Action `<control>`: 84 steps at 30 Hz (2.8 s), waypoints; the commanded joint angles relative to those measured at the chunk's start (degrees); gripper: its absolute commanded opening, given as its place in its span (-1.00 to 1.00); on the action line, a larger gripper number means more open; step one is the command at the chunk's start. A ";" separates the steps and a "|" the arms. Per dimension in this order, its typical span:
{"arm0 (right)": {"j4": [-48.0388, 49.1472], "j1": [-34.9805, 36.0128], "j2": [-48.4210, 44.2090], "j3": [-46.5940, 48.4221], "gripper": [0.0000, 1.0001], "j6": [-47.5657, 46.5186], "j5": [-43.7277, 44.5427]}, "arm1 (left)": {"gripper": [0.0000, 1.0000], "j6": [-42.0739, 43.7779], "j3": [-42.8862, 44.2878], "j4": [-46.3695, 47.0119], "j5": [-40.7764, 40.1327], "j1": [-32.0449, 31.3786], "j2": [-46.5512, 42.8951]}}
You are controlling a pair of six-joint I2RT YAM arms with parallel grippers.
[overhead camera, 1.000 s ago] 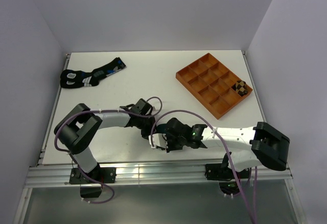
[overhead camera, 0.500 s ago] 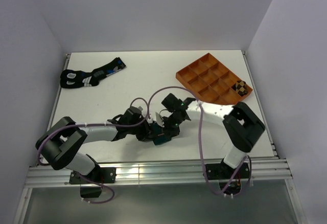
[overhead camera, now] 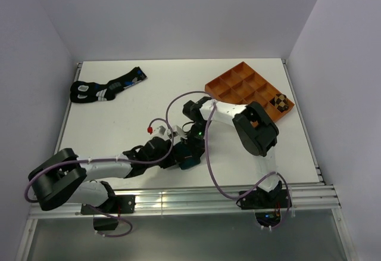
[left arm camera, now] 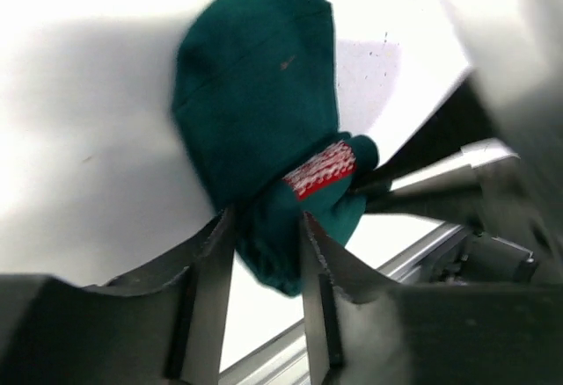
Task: Roll the socks
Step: Roll the sock at the center of the board.
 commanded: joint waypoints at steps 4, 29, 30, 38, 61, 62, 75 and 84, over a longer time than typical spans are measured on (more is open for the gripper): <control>-10.92 -0.28 5.51 5.69 -0.71 -3.16 0.20 | -0.14 7.74 -4.01 1.51 -15.65 -4.22 -9.63; -21.56 -0.63 17.21 22.04 -0.70 -0.61 -1.64 | 0.02 36.50 -6.13 24.97 -25.34 -15.92 -5.52; -21.56 -0.54 17.21 21.96 -0.70 -0.61 -1.65 | 0.02 36.67 -6.13 25.76 -24.03 -15.31 -4.64; -21.56 -0.63 17.03 21.70 -0.71 -0.35 -1.56 | 0.02 36.85 -7.53 29.37 -17.34 -12.67 -0.50; -16.82 -2.74 12.20 16.77 -0.76 0.71 -2.17 | -0.03 32.72 -9.29 30.51 -14.96 -12.49 8.28; -16.73 -2.83 11.94 16.77 -0.76 0.97 -2.35 | -0.03 32.54 -9.20 30.77 -14.52 -12.49 8.63; -4.43 -3.71 3.59 10.11 -0.70 9.40 -2.35 | -0.49 29.82 -6.30 29.29 -8.37 -12.58 16.46; 5.41 -3.79 -4.32 3.51 -0.29 16.43 0.37 | -0.99 25.95 -6.56 29.10 -4.85 -12.58 18.22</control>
